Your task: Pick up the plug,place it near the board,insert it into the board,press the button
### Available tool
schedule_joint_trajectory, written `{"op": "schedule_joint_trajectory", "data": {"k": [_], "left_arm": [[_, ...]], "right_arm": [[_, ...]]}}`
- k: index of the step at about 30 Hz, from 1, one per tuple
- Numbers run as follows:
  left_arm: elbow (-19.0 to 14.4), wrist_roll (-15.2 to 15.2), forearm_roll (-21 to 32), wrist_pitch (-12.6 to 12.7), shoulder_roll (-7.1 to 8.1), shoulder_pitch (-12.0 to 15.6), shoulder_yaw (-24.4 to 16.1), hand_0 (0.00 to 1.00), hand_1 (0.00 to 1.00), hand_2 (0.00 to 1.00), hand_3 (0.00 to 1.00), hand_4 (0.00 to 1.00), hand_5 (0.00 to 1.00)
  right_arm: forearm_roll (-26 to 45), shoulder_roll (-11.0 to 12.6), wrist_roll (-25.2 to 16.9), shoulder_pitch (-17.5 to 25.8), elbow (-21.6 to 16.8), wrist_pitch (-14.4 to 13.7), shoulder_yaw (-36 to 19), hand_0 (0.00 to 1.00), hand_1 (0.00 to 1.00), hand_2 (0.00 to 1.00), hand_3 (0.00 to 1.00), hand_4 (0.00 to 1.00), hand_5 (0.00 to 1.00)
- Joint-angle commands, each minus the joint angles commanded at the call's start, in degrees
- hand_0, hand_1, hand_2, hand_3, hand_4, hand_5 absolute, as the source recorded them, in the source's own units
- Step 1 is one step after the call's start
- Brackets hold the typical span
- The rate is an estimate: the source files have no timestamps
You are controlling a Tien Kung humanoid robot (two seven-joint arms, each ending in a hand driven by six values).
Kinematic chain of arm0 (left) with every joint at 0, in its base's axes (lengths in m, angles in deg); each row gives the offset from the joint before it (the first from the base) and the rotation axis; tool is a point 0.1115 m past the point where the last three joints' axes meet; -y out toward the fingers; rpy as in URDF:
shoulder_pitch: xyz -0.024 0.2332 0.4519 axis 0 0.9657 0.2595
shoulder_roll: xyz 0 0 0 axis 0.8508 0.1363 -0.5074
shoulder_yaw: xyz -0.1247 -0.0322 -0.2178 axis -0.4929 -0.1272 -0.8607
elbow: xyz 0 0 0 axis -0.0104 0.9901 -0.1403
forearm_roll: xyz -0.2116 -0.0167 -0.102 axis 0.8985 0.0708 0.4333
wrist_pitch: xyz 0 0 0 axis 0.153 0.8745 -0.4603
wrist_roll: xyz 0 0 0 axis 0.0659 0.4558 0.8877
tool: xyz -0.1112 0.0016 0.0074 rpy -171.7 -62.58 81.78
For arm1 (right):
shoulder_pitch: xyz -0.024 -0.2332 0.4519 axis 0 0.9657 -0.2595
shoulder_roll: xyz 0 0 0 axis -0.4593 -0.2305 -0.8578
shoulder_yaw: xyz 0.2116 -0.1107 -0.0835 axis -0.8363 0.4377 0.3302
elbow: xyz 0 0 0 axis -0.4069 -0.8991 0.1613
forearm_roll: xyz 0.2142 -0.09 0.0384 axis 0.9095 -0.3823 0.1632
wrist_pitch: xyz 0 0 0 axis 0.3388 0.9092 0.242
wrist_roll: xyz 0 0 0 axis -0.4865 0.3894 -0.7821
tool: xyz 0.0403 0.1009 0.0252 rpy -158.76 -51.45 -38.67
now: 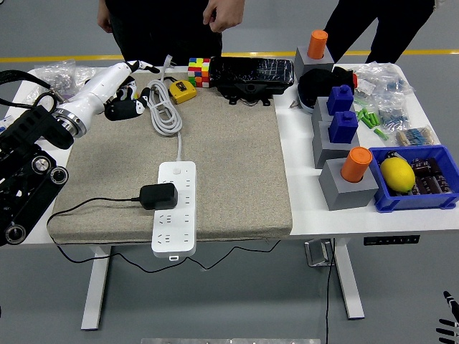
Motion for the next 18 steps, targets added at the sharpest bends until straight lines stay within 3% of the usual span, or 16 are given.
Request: {"op": "schedule_joint_trajectory", "data": {"k": [2, 7, 8, 13, 14, 18], "left_arm": [[0.01, -1.14, 2.18, 0.83, -1.01, 1.62, -2.4, 0.163, 0.039, 0.164, 0.776, 0.295, 0.002], [-0.53, -4.02, 7.64, 2.69, -3.48, 5.35, -7.08, 0.163, 0.039, 0.164, 0.776, 0.295, 0.002], [-0.62, -4.35, 8.58, 2.73, -3.78, 5.78, -7.61, 0.271, 0.334, 0.461, 0.72, 0.522, 0.002], [-1.89, -7.67, 15.63, 2.94, -7.22, 9.5, -11.7, 0.271, 0.334, 0.461, 0.72, 0.522, 0.002], [-2.03, -8.34, 17.24, 2.64, -8.01, 10.07, -12.48, 0.465, 0.704, 0.694, 0.777, 0.642, 0.103], [-2.4, -9.91, 20.72, 1.68, -9.32, 10.99, -14.08, 0.465, 0.704, 0.694, 0.777, 0.642, 0.103]], "right_arm": [[-0.09, -0.08, 0.03, 0.06, 0.0, -0.01, -0.12, 0.856, 0.752, 0.703, 0.763, 0.998, 0.998], [-0.57, -0.37, 0.05, 0.36, 0.0, 0.07, -0.44, 0.856, 0.752, 0.703, 0.763, 0.998, 0.998], [-0.65, -0.4, 0.04, 0.39, 0.0, 0.08, -0.49, 0.854, 0.752, 0.703, 0.763, 0.998, 0.998], [-1.0, -0.74, -0.04, 0.63, 0.0, 0.23, -0.36, 0.854, 0.752, 0.703, 0.763, 0.998, 0.998], [-1.31, -0.84, -0.04, 0.69, 0.0, 0.3, -0.42, 0.854, 0.752, 0.704, 0.763, 0.998, 0.998], [-1.93, -1.1, -0.02, 0.76, 0.0, 0.42, -0.68, 0.854, 0.752, 0.704, 0.763, 0.998, 0.998]]}}
